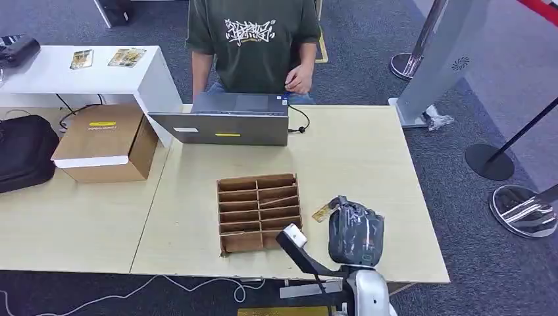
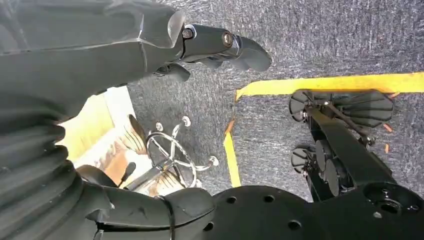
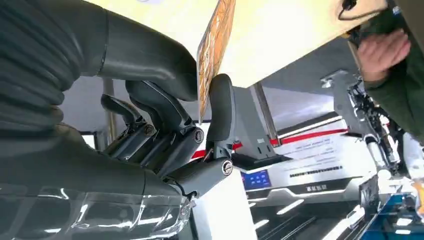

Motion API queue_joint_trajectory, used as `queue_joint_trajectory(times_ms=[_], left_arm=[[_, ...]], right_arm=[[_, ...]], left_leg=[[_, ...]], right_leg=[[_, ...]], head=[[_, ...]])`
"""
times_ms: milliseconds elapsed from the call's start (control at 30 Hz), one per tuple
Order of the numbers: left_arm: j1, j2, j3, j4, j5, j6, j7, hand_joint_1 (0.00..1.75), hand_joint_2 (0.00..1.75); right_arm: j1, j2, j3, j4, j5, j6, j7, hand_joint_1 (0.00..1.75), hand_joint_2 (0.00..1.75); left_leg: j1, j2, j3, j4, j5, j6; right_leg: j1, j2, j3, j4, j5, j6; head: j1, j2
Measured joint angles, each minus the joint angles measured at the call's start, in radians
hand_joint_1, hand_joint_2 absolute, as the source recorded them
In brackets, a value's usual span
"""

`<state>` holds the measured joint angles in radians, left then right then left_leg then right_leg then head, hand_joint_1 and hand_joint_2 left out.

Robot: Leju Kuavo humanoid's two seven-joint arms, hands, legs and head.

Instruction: Pass the card to the sensor for recognition and then transmit it.

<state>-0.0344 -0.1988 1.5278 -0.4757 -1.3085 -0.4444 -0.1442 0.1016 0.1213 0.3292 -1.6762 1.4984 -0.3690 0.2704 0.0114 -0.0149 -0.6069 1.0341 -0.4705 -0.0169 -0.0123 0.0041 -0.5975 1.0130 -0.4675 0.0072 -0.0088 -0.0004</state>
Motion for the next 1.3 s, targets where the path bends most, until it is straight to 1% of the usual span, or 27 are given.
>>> queue_joint_trajectory(times_ms=[67,167,267,333,400,500,567,800,933,1000,1100,1200,1300], left_arm=[[0.0,-0.001,0.0,0.0,0.0,-0.005,-0.002,0.0,1.75],[0.0,-0.005,0.0,0.0,0.0,-0.01,-0.002,0.0,1.75],[-0.001,-0.009,0.0,-0.001,0.0,-0.01,-0.002,0.0,1.75],[0.0,-0.01,0.0,-0.002,0.0,-0.009,0.0,0.0,1.75],[-0.001,-0.01,0.0,-0.002,0.0,-0.007,0.001,0.0,1.75],[-0.001,-0.009,0.0,-0.002,0.0,-0.003,0.002,0.0,1.75],[-0.001,-0.009,0.0,-0.002,0.0,0.002,0.002,0.0,1.75],[-0.003,-0.008,0.0,-0.002,0.0,0.002,-0.002,0.0,1.75],[-0.003,-0.009,-0.002,-0.002,0.0,-0.001,-0.003,0.0,1.75],[-0.003,-0.008,-0.008,-0.002,0.0,0.0,-0.003,0.0,1.75],[-0.005,-0.001,-0.024,0.0,0.0,0.009,-0.003,0.0,1.75],[-0.006,0.01,-0.051,0.012,0.0,0.032,-0.001,0.0,1.75],[-0.014,0.035,-0.089,0.045,0.0,0.063,0.007,0.0,1.75]], right_arm=[[0.011,0.005,-0.016,-0.017,-0.016,-0.074,-0.023,1.75,1.75],[0.026,0.019,-0.054,-0.049,-0.124,-0.204,-0.078,1.75,1.75],[0.036,0.037,-0.101,-0.082,-0.228,-0.287,-0.139,1.75,1.75],[0.042,0.051,-0.131,-0.098,-0.284,-0.315,-0.18,1.75,1.75],[0.045,0.067,-0.161,-0.109,-0.326,-0.322,-0.212,1.75,1.75],[0.044,0.082,-0.192,-0.111,-0.363,-0.322,-0.235,1.75,1.75],[0.042,0.087,-0.2,-0.111,-0.38,-0.322,-0.247,1.75,1.75],[0.021,0.096,-0.218,-0.092,-0.436,-0.322,-0.327,1.75,1.75],[-0.024,0.096,-0.222,-0.057,-0.464,-0.322,-0.371,1.75,1.75],[-0.063,0.096,-0.224,-0.03,-0.47,-0.322,-0.381,1.75,1.75],[-0.166,0.097,-0.226,0.037,-0.468,-0.322,-0.38,1.75,1.75],[-0.281,0.107,-0.226,0.118,-0.435,-0.322,-0.343,1.75,1.75],[-0.401,0.13,-0.223,0.212,-0.403,-0.322,-0.298,1.75,1.75]], left_leg=[[0.0,0.0,0.0,0.0,0.0,0.0],[0.0,0.0,0.0,0.0,0.0,0.0],[0.0,0.0,0.0,0.0,-0.001,0.001],[0.0,0.0,0.0,0.0,-0.001,0.001],[0.0,0.0,0.0,0.0,-0.001,0.001],[0.0,0.0,0.0,0.0,-0.001,0.001],[0.0,0.0,0.0,0.0,-0.001,0.001],[0.0,0.0,0.0,0.0,-0.001,0.001],[0.0,0.0,0.0,0.0,0.0,0.001],[0.0,0.0,0.0,0.0,0.0,0.001],[0.0,0.001,0.0,0.0,0.0,0.0],[0.0,0.001,0.0,0.0,0.002,-0.001],[0.001,0.001,0.0,0.0,0.003,-0.001]], right_leg=[[0.0,0.0,0.0,0.0,0.0,0.0],[0.0,0.0,0.0,0.0,0.0,0.0],[0.0,0.0,0.0,0.0,0.0,0.0],[0.0,0.0,0.0,0.0,0.0,0.0],[0.0,0.0,0.0,0.0,0.0,0.0],[0.0,0.0,0.0,0.0,0.0,0.0],[0.0,0.0,0.0,0.0,0.0,0.0],[0.0,0.0,0.0,0.0,0.0,0.0],[0.0,0.0,0.001,0.0,0.0,0.0],[0.0,0.0,0.001,0.0,0.0,0.0],[0.0,0.0,0.001,0.0,0.001,0.0],[0.0,0.0,0.001,0.001,0.002,-0.001],[0.0,0.0,0.0,0.001,0.003,-0.002]], head=[[0.0,0.0],[0.0,0.0],[0.0,0.0],[0.0,0.0],[0.0,0.0],[0.0,0.0],[0.0,0.0],[0.0,0.0],[0.0,0.0],[0.001,0.0],[0.0,0.0],[0.0,0.0],[0.0,0.0]])
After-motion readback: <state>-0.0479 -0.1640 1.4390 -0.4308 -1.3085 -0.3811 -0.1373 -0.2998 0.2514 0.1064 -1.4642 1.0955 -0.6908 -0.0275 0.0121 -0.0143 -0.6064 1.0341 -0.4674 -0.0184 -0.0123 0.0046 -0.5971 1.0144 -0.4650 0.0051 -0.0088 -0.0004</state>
